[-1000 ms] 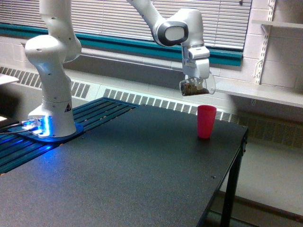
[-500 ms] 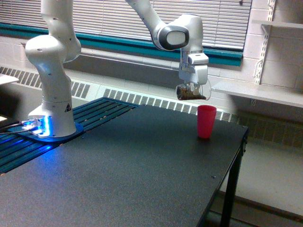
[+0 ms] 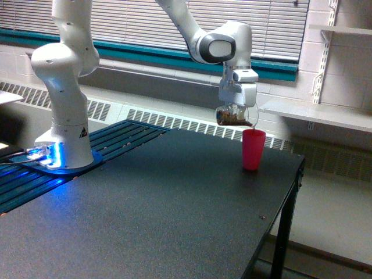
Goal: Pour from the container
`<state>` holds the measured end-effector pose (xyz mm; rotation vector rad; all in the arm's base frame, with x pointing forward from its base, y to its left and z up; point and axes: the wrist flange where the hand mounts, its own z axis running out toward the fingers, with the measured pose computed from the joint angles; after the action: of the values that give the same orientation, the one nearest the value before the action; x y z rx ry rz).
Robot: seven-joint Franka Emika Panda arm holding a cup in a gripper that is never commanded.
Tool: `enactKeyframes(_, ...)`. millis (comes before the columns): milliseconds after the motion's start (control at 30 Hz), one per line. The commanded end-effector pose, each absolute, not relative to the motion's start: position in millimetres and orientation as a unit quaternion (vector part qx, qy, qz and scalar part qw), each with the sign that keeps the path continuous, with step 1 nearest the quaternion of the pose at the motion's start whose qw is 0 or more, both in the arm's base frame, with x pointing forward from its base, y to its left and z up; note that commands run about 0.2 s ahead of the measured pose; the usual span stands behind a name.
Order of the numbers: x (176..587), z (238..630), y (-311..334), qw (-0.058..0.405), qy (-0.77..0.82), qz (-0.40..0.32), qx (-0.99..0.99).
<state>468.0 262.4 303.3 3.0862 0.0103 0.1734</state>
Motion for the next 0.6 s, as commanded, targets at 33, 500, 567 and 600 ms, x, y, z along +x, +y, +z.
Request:
enactKeyframes(33, 466.4, 302.8, 271.3, 0.032, 0.015, 0.052, 0.998)
enactKeyframes(500, 466.4, 297.3, 277.6, 0.053, 0.024, 0.040, 0.998)
enactKeyframes(567, 467.2, 297.2, 277.8, 0.053, 0.024, 0.038, 0.998)
enactKeyframes(600, 467.7, 297.1, 277.8, 0.053, 0.024, 0.038, 0.998)
